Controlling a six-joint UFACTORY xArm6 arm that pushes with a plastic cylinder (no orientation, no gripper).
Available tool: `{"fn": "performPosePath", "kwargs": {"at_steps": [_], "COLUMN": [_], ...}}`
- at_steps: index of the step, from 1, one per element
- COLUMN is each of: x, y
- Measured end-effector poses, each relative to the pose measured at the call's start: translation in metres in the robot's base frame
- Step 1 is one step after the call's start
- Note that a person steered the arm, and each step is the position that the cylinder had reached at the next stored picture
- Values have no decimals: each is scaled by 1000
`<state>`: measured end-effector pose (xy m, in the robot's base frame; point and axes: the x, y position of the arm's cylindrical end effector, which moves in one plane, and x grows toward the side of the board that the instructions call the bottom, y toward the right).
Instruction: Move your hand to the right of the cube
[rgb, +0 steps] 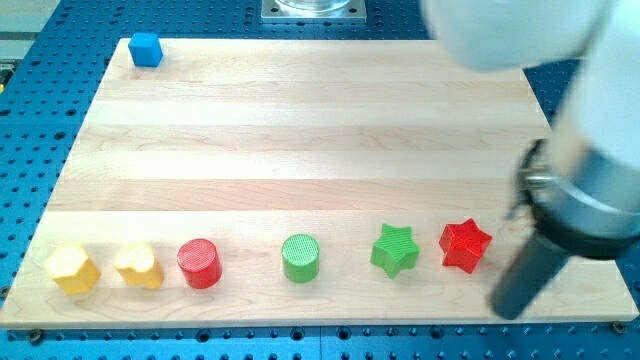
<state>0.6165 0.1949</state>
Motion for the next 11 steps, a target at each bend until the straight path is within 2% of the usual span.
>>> {"fn": "performPosePath", "kwargs": {"at_steps": [1, 2, 3, 4, 5, 7, 9, 11], "x": [-13, -40, -34, -69, -150, -300, -417, -424], "y": [46, 46, 49, 98, 96, -24, -181, -265]}}
